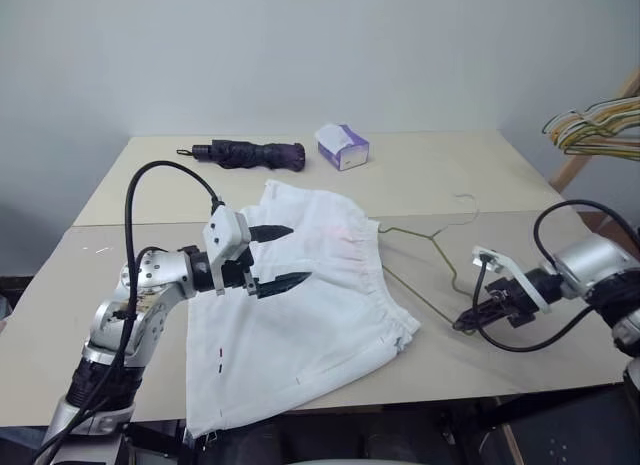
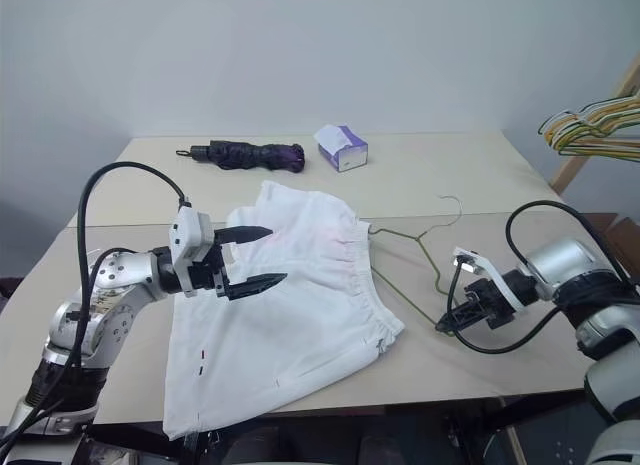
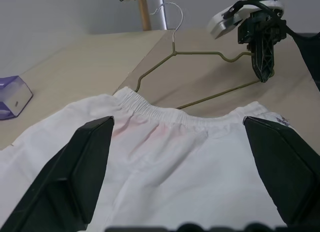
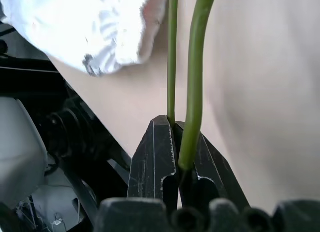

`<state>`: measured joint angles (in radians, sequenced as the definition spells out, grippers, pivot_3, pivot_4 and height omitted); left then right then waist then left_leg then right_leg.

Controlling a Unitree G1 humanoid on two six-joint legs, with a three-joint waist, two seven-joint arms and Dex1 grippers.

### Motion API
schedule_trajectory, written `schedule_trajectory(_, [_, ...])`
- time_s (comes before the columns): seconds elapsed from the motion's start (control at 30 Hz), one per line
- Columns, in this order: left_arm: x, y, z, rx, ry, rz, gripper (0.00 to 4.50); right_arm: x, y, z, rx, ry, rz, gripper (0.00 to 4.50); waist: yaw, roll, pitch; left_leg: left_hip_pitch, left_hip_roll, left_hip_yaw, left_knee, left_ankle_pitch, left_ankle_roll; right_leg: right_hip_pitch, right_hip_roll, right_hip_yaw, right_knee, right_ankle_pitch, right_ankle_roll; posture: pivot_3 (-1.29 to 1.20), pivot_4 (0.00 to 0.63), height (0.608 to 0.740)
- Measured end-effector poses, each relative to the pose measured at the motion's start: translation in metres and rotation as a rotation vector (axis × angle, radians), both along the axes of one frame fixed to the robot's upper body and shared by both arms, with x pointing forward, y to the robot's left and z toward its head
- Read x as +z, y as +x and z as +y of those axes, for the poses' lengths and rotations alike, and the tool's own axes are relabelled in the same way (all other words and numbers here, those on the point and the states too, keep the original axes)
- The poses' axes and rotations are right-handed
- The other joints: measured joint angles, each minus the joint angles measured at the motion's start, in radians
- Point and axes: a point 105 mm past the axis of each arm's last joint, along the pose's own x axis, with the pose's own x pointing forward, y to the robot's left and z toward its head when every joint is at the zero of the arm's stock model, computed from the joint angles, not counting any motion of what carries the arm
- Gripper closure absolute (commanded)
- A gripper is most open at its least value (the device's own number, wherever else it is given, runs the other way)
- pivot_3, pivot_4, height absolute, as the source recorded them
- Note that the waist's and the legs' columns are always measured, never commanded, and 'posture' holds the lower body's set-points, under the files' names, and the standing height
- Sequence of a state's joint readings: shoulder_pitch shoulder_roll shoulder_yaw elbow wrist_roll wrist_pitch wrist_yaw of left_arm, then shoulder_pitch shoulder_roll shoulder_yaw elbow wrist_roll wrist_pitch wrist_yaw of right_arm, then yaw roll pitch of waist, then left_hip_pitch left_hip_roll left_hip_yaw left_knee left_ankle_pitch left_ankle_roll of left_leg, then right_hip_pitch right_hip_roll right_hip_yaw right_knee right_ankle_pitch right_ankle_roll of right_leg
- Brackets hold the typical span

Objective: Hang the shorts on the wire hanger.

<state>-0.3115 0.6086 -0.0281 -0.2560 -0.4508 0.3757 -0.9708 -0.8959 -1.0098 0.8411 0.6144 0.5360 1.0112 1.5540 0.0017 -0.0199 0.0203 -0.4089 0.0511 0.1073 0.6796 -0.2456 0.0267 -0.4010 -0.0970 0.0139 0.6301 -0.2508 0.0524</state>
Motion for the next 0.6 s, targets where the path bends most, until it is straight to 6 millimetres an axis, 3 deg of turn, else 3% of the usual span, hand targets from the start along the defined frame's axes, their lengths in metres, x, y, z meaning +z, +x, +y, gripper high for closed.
schedule_trajectory(0.13, [-0.003, -0.001, 0.001, 0.011, 0.004, 0.007, 0.03, -0.010, -0.003, 0.004, 0.031, -0.001, 0.034, 4.50, 0.013, 0.000, 0.000, -0.001, 0.000, 0.001, 0.000, 0.000, 0.000, -0.002, 0.000, 0.000, 0.001, 0.000, 0.000, 0.07, 0.000, 0.740])
schedule_trajectory(0.3, [-0.004, -0.001, 0.000, 0.014, 0.012, 0.003, 0.03, -0.008, 0.022, 0.012, -0.019, 0.002, -0.010, 4.50, 0.009, 0.001, 0.000, -0.001, 0.000, 0.001, 0.001, 0.000, 0.000, -0.002, 0.000, 0.001, 0.002, 0.000, 0.000, 0.06, 0.000, 0.740])
schedule_trajectory(0.43, [-0.005, -0.001, -0.001, 0.011, 0.013, 0.003, 0.03, -0.002, 0.037, 0.014, -0.032, 0.022, -0.087, 4.50, 0.012, 0.001, 0.000, -0.002, 0.000, 0.001, 0.001, 0.000, 0.000, -0.002, 0.000, 0.000, 0.002, 0.000, 0.000, 0.06, 0.000, 0.740])
schedule_trajectory(0.6, [-0.004, -0.001, -0.001, 0.009, 0.012, 0.001, 0.03, 0.009, 0.048, 0.013, 0.076, 0.048, -0.287, 4.50, 0.014, 0.001, 0.000, -0.003, 0.000, 0.001, 0.001, 0.000, 0.000, -0.003, 0.000, -0.001, 0.002, 0.000, 0.000, 0.05, 0.000, 0.740])
